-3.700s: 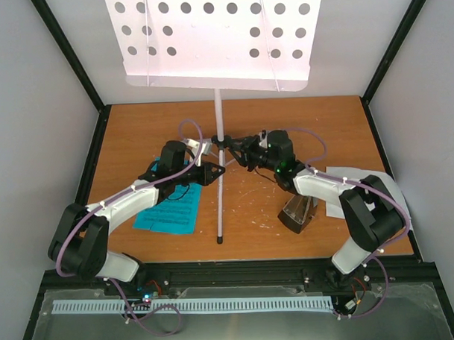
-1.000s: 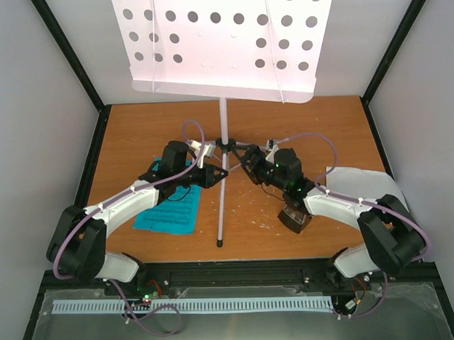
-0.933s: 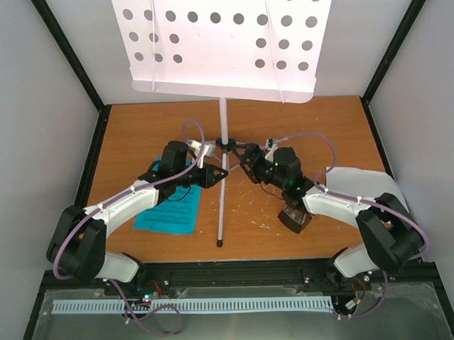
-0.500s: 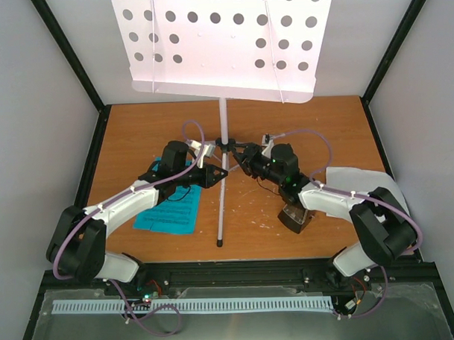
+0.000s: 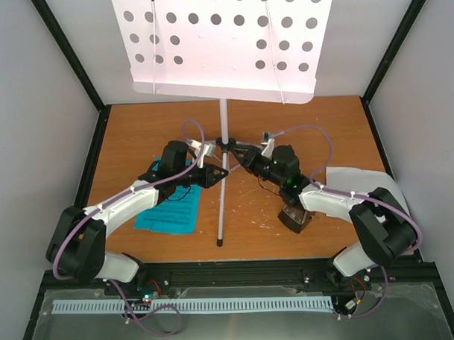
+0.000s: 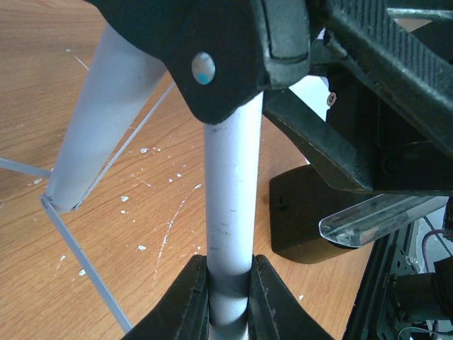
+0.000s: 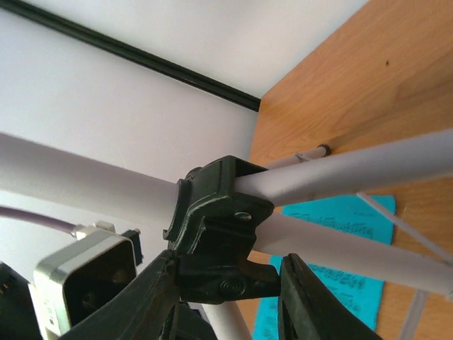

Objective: Pack up the instrument practice props

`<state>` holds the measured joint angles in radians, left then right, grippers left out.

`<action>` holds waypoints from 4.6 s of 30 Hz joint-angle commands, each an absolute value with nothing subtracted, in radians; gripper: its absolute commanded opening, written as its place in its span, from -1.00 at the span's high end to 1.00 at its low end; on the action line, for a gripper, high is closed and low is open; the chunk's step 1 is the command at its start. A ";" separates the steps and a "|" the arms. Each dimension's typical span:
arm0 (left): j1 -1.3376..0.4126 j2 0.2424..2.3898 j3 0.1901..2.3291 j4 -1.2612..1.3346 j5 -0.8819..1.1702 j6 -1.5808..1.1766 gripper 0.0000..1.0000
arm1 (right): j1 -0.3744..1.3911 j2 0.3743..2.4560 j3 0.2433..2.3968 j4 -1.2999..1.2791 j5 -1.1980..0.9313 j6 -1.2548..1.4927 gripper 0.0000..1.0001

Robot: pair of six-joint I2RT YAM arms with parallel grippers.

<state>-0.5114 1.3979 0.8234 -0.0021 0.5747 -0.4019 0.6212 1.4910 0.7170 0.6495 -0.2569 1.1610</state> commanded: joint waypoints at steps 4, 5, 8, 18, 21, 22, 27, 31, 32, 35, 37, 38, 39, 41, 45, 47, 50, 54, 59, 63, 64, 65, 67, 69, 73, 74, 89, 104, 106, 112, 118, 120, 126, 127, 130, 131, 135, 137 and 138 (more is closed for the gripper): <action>-0.506 1.368 0.881 0.035 0.572 -0.396 0.99 | 0.621 1.423 0.693 0.587 -0.238 0.721 0.51; -0.506 1.368 0.883 0.035 0.572 -0.396 0.99 | 0.626 1.411 0.697 0.561 -0.235 0.633 0.47; -0.506 1.368 0.889 0.034 0.576 -0.393 0.99 | 0.659 1.357 0.725 0.418 -0.190 0.308 0.20; -0.506 1.356 0.876 0.053 0.627 -0.346 0.99 | 0.502 1.057 0.680 0.384 -0.302 0.256 -0.69; -0.506 1.349 0.868 0.066 0.636 -0.345 0.99 | 0.347 1.090 0.649 0.526 -0.503 0.419 -0.69; -0.507 1.346 0.868 0.066 0.636 -0.344 0.99 | 0.308 1.116 0.646 0.597 -0.567 0.480 -0.70; -0.506 1.342 0.866 0.057 0.630 -0.341 0.99 | 0.247 1.342 0.784 0.952 -0.905 0.758 -0.59; -0.506 1.330 0.855 0.070 0.640 -0.339 0.99 | 0.257 1.513 0.907 1.314 -1.003 1.047 -0.54; -0.506 1.326 0.853 0.076 0.646 -0.337 0.99 | 0.264 1.549 0.940 1.362 -1.012 1.087 -0.51; -0.506 1.315 0.848 0.079 0.655 -0.334 0.99 | 0.291 1.638 1.033 1.446 -1.019 1.156 -0.45; -0.506 1.312 0.852 0.069 0.649 -0.331 0.99 | 0.312 1.677 1.094 1.456 -1.023 1.160 -0.40; -0.506 1.312 0.854 0.064 0.646 -0.330 0.99 | 0.321 1.689 1.113 1.428 -1.025 1.143 -0.39; -0.506 1.313 0.855 0.062 0.642 -0.329 0.99 | 0.331 1.695 1.132 1.392 -1.027 1.113 -0.38; -0.506 1.315 0.859 0.058 0.641 -0.328 0.99 | 0.353 1.700 1.164 1.293 -1.036 1.037 -0.37; -0.506 1.318 0.862 0.056 0.641 -0.328 1.00 | 0.392 1.701 1.205 1.147 -1.047 0.911 -0.34; -0.506 1.319 0.865 0.056 0.642 -0.327 0.99 | 0.405 1.703 1.223 1.096 -1.050 0.870 -0.31; -0.506 1.323 0.872 0.052 0.646 -0.324 0.99 | 0.420 1.717 1.274 1.007 -1.057 0.809 -0.23; -0.506 1.325 0.873 0.051 0.646 -0.322 0.99 | 0.431 1.744 1.341 0.951 -1.072 0.779 -0.13; -0.506 1.328 0.878 0.050 0.643 -0.317 0.99 | 0.440 1.770 1.413 0.855 -1.119 0.741 -0.06; -0.506 1.333 0.879 0.048 0.649 -0.303 0.99 | 0.441 1.766 1.447 0.783 -1.161 0.699 0.20; -0.506 1.334 0.880 0.049 0.652 -0.300 0.99 | 0.442 1.760 1.453 0.757 -1.166 0.682 0.29; -0.506 1.332 0.881 0.050 0.655 -0.296 0.99 | 0.441 1.754 1.459 0.733 -1.172 0.665 0.38; -0.506 1.325 0.885 0.059 0.658 -0.287 0.99 | 0.443 1.739 1.470 0.680 -1.178 0.627 0.57; -0.506 1.316 0.896 0.060 0.650 -0.269 0.99 | 0.444 1.720 1.475 0.639 -1.181 0.594 0.78; -0.506 1.291 0.932 0.061 0.613 -0.214 0.99 | 0.451 1.684 1.476 0.557 -1.167 0.519 0.94; -0.506 1.284 0.944 0.063 0.611 -0.205 0.99 | 0.454 1.674 1.478 0.530 -1.160 0.502 0.94; -0.508 1.232 1.071 0.130 0.630 -0.133 0.99 | 0.502 1.562 1.414 0.383 -1.053 0.385 0.95; -0.509 1.265 1.125 0.044 0.718 -0.369 0.99 | 0.521 1.480 1.106 0.606 -0.755 0.725 0.94; -0.509 1.285 1.130 0.027 0.723 -0.401 0.99 | 0.522 1.492 1.080 0.616 -0.741 0.762 0.94; -0.509 1.321 1.081 0.060 0.690 -0.526 0.99 | 0.522 1.539 0.992 0.593 -0.641 0.807 0.95; -0.511 1.360 1.031 0.083 0.694 -0.593 0.99 | 0.522 1.628 0.895 0.698 -0.618 0.864 0.94; -0.511 1.370 1.018 0.084 0.681 -0.603 0.99 | 0.521 1.650 0.862 0.729 -0.610 0.878 0.94; -0.511 1.407 0.935 0.149 0.682 -0.656 0.99 | 0.522 1.722 0.784 0.815 -0.610 0.915 0.95; -0.511 1.414 0.924 0.154 0.679 -0.654 0.99 | 0.522 1.731 0.780 0.815 -0.608 0.908 0.95; -0.510 1.443 0.891 0.172 0.673 -0.650 0.99 | 0.522 1.760 0.779 0.783 -0.602 0.865 0.94; -0.511 1.452 0.880 0.191 0.677 -0.654 0.99 | 0.521 1.769 0.780 0.772 -0.601 0.848 0.94; -0.511 1.481 0.842 0.246 0.693 -0.658 0.99 | 0.522 1.797 0.789 0.707 -0.590 0.782 0.94; -0.511 1.502 0.845 0.239 0.696 -0.647 0.99 | 0.522 1.801 0.798 0.685 -0.586 0.758 0.95; -0.511 1.512 0.844 0.237 0.693 -0.643 0.99 | 0.522 1.800 0.803 0.667 -0.584 0.747 0.94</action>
<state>-0.5373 1.5234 0.7841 -0.0456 0.7452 -0.6685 0.4908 1.8153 0.7971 0.6479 -0.5072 0.9527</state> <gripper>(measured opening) 0.148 0.216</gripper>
